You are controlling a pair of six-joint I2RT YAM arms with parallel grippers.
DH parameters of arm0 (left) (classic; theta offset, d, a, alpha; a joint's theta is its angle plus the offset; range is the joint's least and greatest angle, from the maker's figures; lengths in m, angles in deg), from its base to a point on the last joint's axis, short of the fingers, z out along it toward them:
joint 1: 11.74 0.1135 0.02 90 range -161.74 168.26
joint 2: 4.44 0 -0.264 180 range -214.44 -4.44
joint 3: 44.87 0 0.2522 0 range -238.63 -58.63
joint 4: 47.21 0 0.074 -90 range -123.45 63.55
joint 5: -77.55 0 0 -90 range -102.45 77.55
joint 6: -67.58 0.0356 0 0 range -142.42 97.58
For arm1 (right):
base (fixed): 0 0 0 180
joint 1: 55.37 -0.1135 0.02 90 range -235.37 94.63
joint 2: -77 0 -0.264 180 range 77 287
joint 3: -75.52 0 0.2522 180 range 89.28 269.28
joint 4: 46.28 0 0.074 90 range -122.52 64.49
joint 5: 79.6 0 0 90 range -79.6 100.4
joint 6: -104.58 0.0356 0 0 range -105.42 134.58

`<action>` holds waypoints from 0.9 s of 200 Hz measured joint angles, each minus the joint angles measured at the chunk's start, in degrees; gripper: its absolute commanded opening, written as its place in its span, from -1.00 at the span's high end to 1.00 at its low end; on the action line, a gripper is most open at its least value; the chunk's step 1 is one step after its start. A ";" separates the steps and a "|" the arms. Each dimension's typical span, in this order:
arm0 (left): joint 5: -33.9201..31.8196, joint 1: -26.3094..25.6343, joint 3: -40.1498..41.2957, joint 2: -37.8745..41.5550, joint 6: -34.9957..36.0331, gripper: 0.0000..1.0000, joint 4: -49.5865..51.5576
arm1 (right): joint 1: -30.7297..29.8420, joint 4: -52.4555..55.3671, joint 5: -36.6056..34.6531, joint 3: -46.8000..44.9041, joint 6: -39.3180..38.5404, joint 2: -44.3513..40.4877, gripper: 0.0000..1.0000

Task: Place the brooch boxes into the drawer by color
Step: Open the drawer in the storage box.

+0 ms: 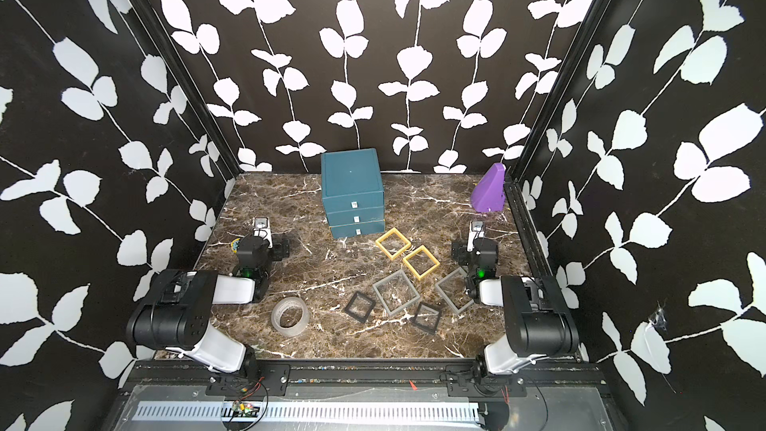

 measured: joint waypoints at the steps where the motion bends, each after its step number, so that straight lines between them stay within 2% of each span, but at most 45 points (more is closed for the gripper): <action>1: -0.09 -0.09 -0.07 0.28 0.02 -0.98 0.57 | -0.04 0.42 -0.04 0.07 -0.04 -0.15 -0.99; 18: -1.64 -1.14 -2.62 5.09 0.24 -0.98 10.54 | -0.94 12.90 -1.99 5.18 0.31 -5.14 -0.98; 38: -3.04 -3.10 -10.16 12.79 -0.63 -0.98 21.18 | -1.99 28.06 -2.73 18.27 4.72 -11.30 -0.98; 51: -4.72 -4.90 -15.96 17.57 -2.21 -0.98 25.88 | -2.29 38.86 -2.12 30.60 12.02 -13.55 -0.98; 61: -6.16 -5.86 -21.57 20.44 -7.45 -0.98 31.98 | -2.36 45.44 -0.52 39.89 19.65 -14.29 -0.99; 72: -7.08 -6.51 -29.14 22.27 -14.60 -0.98 41.18 | -2.12 48.87 2.34 45.44 27.06 -15.67 -0.99; 84: -6.91 -6.05 -35.19 23.56 -21.88 -0.98 47.71 | -1.73 48.48 7.69 45.09 34.69 -17.92 -0.91; 104: 0.52 -3.10 -37.86 25.07 -31.43 -0.96 53.72 | -2.97 52.50 11.72 42.99 44.11 -18.99 -0.66; 114: 4.22 -2.43 -39.19 24.24 -34.45 -0.93 57.79 | -5.05 55.10 12.76 42.97 47.71 -17.29 -0.63; 136: 12.07 -3.50 -43.21 18.71 -36.57 -0.92 66.05 | -10.67 57.77 13.81 40.63 55.17 -14.08 -0.59; 155: 17.70 -4.74 -45.72 14.73 -36.13 -0.84 71.97 | -15.47 58.03 14.69 39.12 61.75 -12.66 -0.46; 180: 23.89 -5.88 -48.19 12.37 -34.97 -0.77 75.78 | -21.79 53.16 15.19 39.32 70.03 -8.46 -0.42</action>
